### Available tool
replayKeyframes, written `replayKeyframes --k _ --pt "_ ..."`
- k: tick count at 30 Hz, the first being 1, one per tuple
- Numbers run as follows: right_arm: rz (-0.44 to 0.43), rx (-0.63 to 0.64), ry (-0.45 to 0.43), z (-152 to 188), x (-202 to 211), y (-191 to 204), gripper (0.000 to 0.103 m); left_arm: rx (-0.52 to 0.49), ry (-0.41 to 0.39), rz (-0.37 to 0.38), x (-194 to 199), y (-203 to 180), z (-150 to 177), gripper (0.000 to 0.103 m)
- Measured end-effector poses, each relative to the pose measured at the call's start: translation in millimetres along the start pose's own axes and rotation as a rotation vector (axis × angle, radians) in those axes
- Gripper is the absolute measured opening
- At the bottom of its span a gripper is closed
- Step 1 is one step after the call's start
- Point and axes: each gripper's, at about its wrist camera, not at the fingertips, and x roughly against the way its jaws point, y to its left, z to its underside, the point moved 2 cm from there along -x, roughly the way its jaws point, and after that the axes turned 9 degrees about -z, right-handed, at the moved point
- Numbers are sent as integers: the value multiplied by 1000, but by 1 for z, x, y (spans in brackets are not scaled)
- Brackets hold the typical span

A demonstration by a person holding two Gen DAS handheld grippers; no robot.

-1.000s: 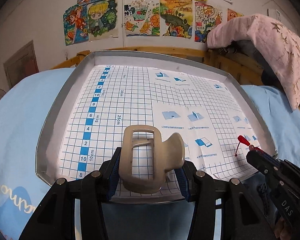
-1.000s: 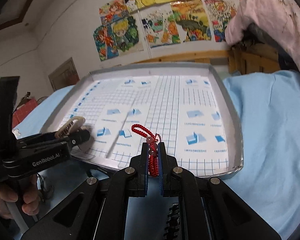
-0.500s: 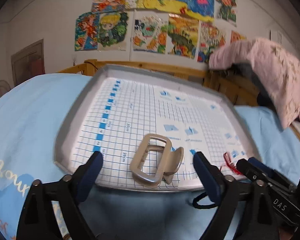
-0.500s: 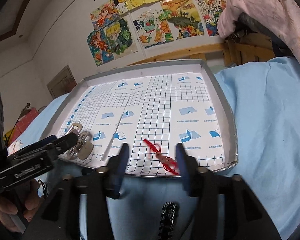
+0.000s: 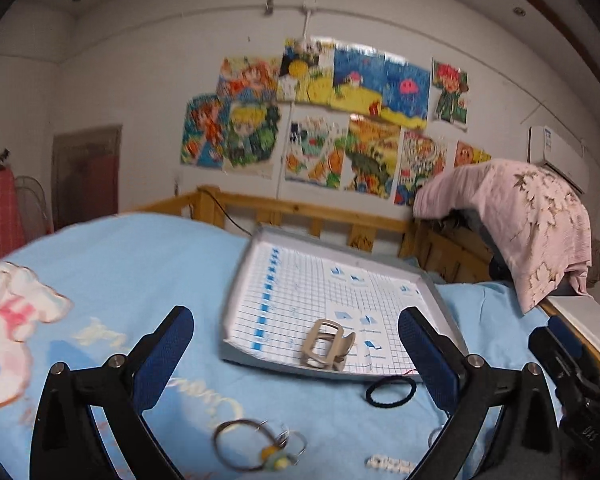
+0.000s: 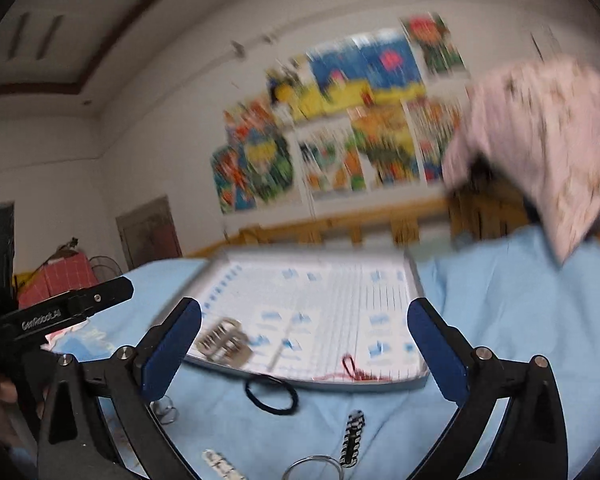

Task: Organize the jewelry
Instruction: 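Carry the claw clip and red cord into the grey tray and open both tools, then withdraw both tools from the tray back toward the remaining jewelry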

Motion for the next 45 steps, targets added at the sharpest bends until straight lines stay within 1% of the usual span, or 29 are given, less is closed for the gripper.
replayKeyframes --k 2,4,7,12,15,20,22,24,26,29,32,35,38,39,42,43,44,45 --pt "-7 56 -44 -7 19 17 101 -2 -28 -8 22 9 1 103" --pt "-5 96 -61 -12 35 33 101 -7 -47 -17 41 18 3 103" --pt "-10 88 -69 -16 54 48 101 -10 -69 -22 67 31 7 103" --pt "4 72 -77 -7 99 65 101 -30 -93 -26 100 53 23 103" --pt "17 64 -49 2 115 71 101 -58 -79 -21 113 65 41 103" --pt "35 26 13 18 131 80 101 -98 -20 -35 121 83 76 103" --pt "45 29 40 25 135 84 101 -81 2 -64 120 93 86 103" --pt "99 35 55 33 139 88 101 -45 27 -67 117 100 90 103" --pt "143 29 70 43 144 88 101 -28 28 -65 117 105 92 103" --pt "162 18 100 50 144 86 101 -34 41 -61 114 105 93 103" --pt "159 14 123 49 141 85 101 -57 80 -50 103 101 92 103" --pt "162 13 140 51 139 84 101 -98 130 -15 87 95 91 103" --pt "186 15 153 52 137 83 101 -90 177 58 69 93 94 103" --pt "194 17 160 53 135 82 101 -88 189 72 64 91 95 103" --pt "179 32 182 55 125 82 101 -90 216 91 45 84 97 103" --pt "163 50 203 56 117 82 100 -98 219 96 39 81 96 103" --pt "154 65 217 56 112 83 95 -110 220 103 32 76 95 102" --pt "142 87 233 56 105 85 86 -123 217 112 26 71 93 102"
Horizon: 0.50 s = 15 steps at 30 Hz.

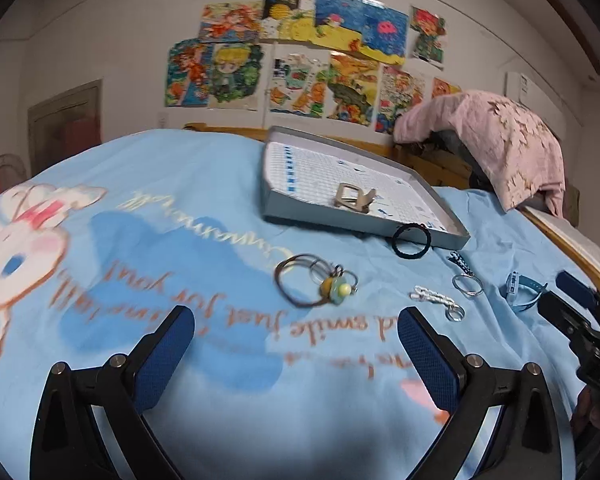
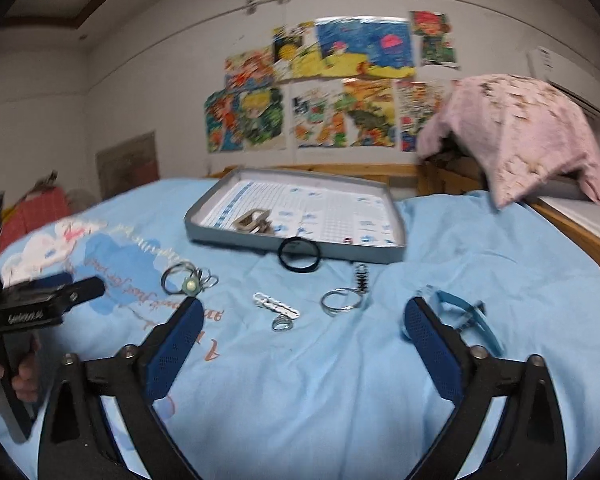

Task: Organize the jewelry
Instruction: 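Withdraw both tools from the tray back toward the remaining jewelry, then grasp the brown beaded hair tie with the left tool while the right tool grasps a silver ring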

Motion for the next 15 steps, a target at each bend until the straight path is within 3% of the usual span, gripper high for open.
replayKeyframes --k 2,5,8,12,15 --pt "-3 51 23 -4 -11 3 75 -44 2 9 -15 -8 -6 102" --pt "-12 35 32 -9 -24 -3 74 -95 43 24 -40 -18 -10 100" --pt "-40 1 74 -10 -46 -11 61 -133 117 33 -69 -24 -10 95" --pt "-87 -79 134 -2 -72 -24 50 -123 210 52 -100 -22 -3 90" --pt "-118 -116 190 13 -89 -28 49 -115 202 70 -105 -22 0 90"
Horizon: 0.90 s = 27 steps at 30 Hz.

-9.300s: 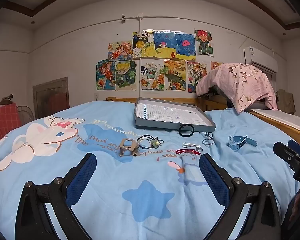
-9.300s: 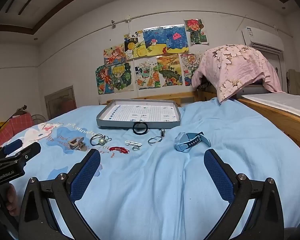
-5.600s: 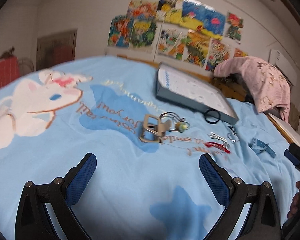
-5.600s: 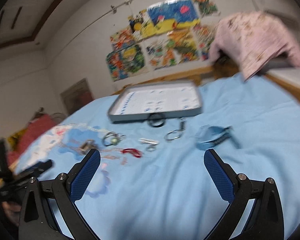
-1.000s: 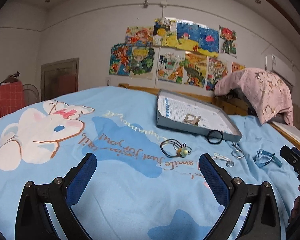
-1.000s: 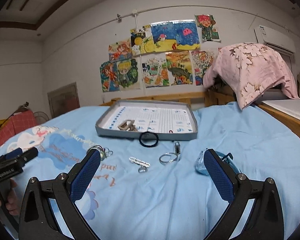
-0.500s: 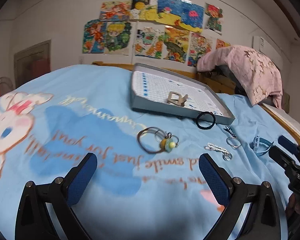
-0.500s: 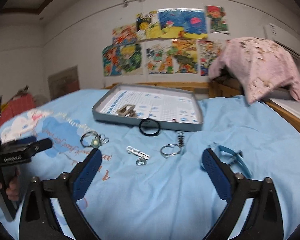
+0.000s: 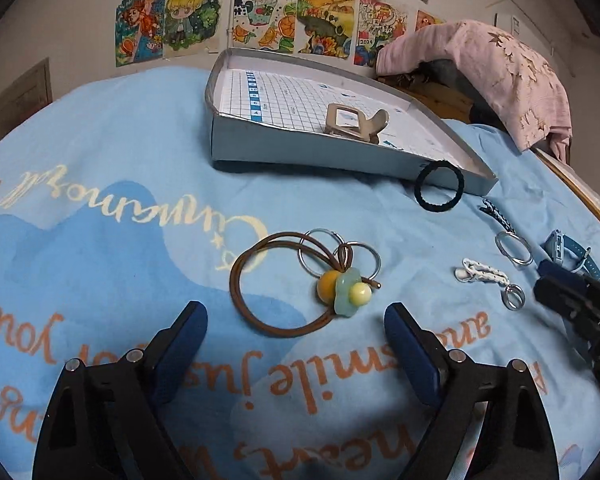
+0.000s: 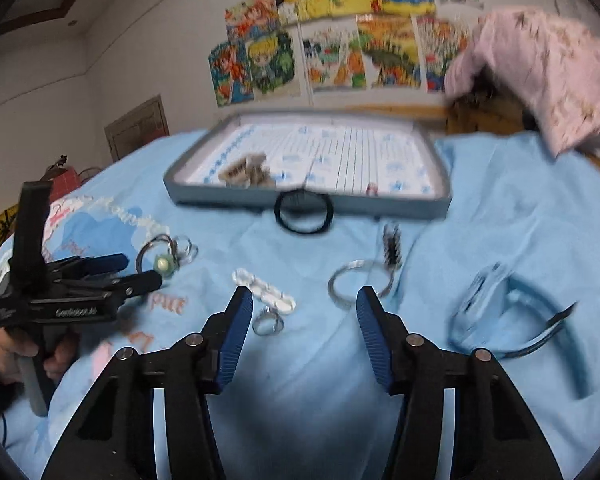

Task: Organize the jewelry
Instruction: 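Grasp the brown beaded hair tie with the left tool while the right tool grasps a silver ring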

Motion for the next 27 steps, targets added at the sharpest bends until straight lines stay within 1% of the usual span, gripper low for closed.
replayKeyframes --k 2,4,5,6,7,9,10,11,12,13,15,17,19,20,21,22,24,27 --pt "-15 -12 28 5 -9 -1 49 0 -9 6 -2 -1 -1 89" --pt "-26 1 49 8 -17 3 49 3 -13 7 -5 0 -2 84" --pt "-31 11 59 9 -21 5 48 3 -13 8 -6 -1 -2 76" --pt "-38 25 72 10 -26 9 43 4 -12 14 -7 0 -2 67" --pt "-43 34 83 11 -28 11 42 4 -11 24 -8 0 -1 63" --pt "-42 55 107 13 -34 17 42 0 -11 40 -8 0 0 53" --pt "-42 57 112 13 -34 16 42 -3 -11 44 -9 -1 -1 49" --pt "-42 58 117 13 -34 17 41 -8 -10 48 -9 -2 0 43" --pt "-43 57 120 13 -34 17 40 -14 -10 50 -9 -3 0 38" --pt "-43 56 124 13 -34 17 39 -20 -10 53 -9 -5 1 36" --pt "-49 59 132 13 -35 16 38 -31 -9 68 -8 -7 2 25" --pt "-65 65 145 14 -37 18 38 -41 -7 84 -8 -9 4 19" --pt "-73 64 151 15 -41 17 38 -49 -9 86 -7 -11 5 18" --pt "-78 62 152 15 -41 17 38 -49 -9 89 -7 -12 6 13" --pt "-82 60 152 16 -42 16 35 -50 -6 100 -7 -12 7 6" --pt "-86 58 153 16 -44 16 33 -50 -6 102 -6 -13 8 6" --pt "-90 55 152 18 -44 16 25 -53 -10 99 -4 -13 9 6" --pt "-91 54 149 17 -44 16 18 -53 -19 95 -1 -13 11 5"
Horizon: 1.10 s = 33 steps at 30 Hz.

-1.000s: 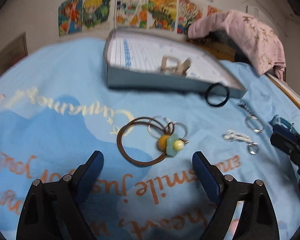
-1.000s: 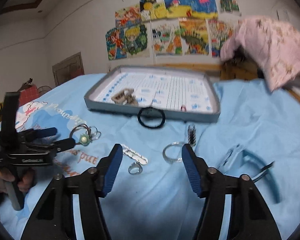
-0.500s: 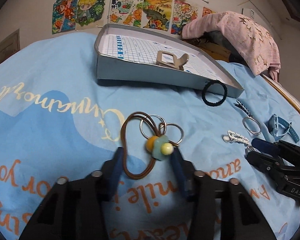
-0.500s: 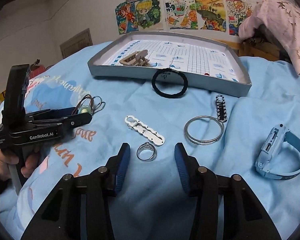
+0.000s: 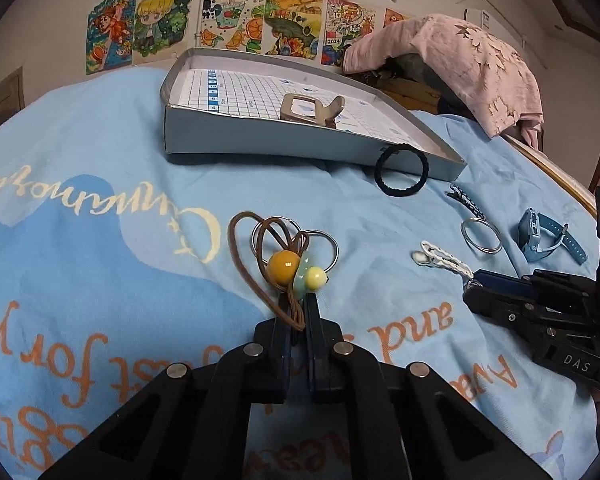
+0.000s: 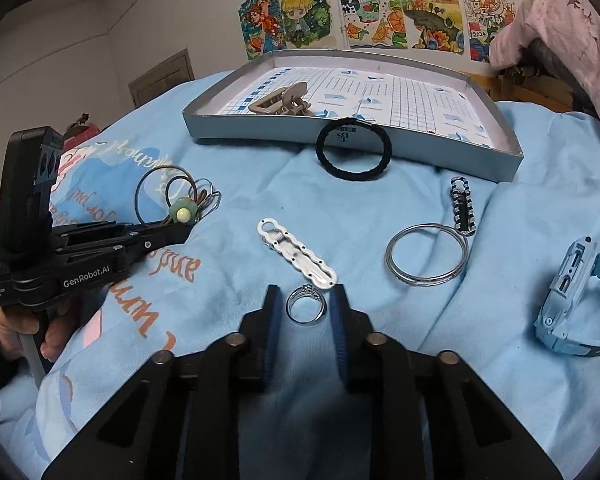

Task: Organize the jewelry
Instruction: 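Grasp the brown beaded hair tie with the left tool while the right tool grasps a silver ring, then carry the hair tie and silver ring into the tray and open both tools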

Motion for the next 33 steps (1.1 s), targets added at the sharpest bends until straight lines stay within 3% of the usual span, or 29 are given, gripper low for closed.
replayKeyframes --k 12,17,22,28,33 --pt "-34 54 -8 -1 4 11 18 82 -48 63 28 7 11 5" --pt "-42 83 -33 -2 10 16 18 46 -87 28 44 -3 4 5" --pt "-43 61 -108 -11 25 10 18 1 -128 -3 60 -18 -15 5" --pt "-4 24 -249 -43 48 -13 18 83 -140 -28 49 -27 -59 5" --pt "126 29 -292 -89 44 -47 18 116 -134 -89 22 -26 -101 5"
